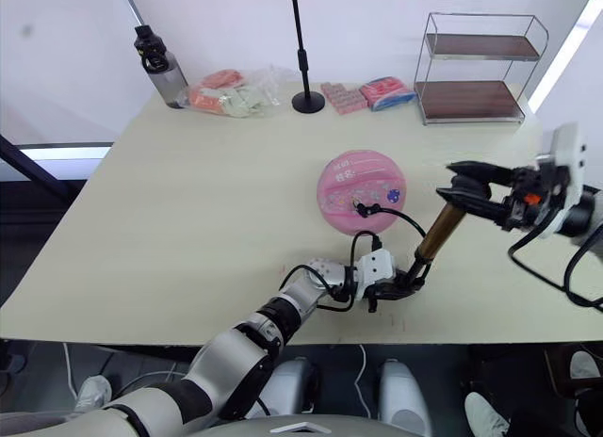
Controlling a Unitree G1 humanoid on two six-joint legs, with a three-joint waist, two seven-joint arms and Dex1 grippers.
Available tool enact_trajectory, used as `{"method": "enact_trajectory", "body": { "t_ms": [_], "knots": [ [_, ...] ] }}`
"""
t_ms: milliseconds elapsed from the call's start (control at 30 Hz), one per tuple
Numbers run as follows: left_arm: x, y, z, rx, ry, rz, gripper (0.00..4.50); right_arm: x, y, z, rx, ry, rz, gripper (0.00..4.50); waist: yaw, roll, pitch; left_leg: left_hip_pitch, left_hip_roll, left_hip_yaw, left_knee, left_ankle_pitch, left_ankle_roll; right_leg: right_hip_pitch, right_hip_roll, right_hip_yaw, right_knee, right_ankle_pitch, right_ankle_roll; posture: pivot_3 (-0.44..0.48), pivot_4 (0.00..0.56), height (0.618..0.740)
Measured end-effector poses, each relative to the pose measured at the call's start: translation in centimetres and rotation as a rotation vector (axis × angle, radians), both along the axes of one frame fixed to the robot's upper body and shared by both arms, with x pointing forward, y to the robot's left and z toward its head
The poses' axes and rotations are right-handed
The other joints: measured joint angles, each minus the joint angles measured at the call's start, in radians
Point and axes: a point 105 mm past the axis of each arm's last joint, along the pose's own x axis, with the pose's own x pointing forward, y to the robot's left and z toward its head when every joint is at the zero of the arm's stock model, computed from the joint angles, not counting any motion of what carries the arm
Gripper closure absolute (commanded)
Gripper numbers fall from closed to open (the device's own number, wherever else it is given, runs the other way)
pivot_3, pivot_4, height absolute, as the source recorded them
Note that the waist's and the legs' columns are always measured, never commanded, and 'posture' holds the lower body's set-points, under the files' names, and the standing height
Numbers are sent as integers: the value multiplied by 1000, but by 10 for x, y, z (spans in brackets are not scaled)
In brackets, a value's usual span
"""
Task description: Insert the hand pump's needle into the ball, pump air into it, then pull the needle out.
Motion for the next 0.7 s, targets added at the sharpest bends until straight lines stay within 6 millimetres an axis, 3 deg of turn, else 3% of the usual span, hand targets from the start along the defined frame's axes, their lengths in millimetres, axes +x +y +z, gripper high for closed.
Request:
{"method": "enact_trajectory", "body": {
  "t_ms": [33, 300, 533, 700],
  "knots": [
    [0, 0, 0, 1, 1, 0, 3423, 0, 2, -14, -6, -1, -13, 2751, 0, -1, -1, 0, 0, 0, 0, 0, 0, 0, 0, 0, 0, 0, 0, 0, 150, 740],
    [1, 2, -2, 9, 7, 9, 3423, 3, 14, -69, -35, 9, -42, 2751, -2, -5, -5, 2, 1, 0, 0, 0, 0, 2, 2, 0, 0, 0, -1, 0, 150, 740],
    [1, 2, -2, 11, 7, 10, 3423, 4, 16, -69, -45, -16, -35, 2751, -2, -5, -5, 3, 1, 0, 0, 0, 0, 2, 3, 0, 0, -1, -4, 0, 150, 740],
    [0, -1, 0, 2, 3, 1, 3423, 5, 4, -56, -56, 52, -16, 2751, 2, -3, -3, 0, 1, 0, 0, 0, 0, 0, 2, 1, 0, -1, -5, 0, 150, 740]
  ]
}}
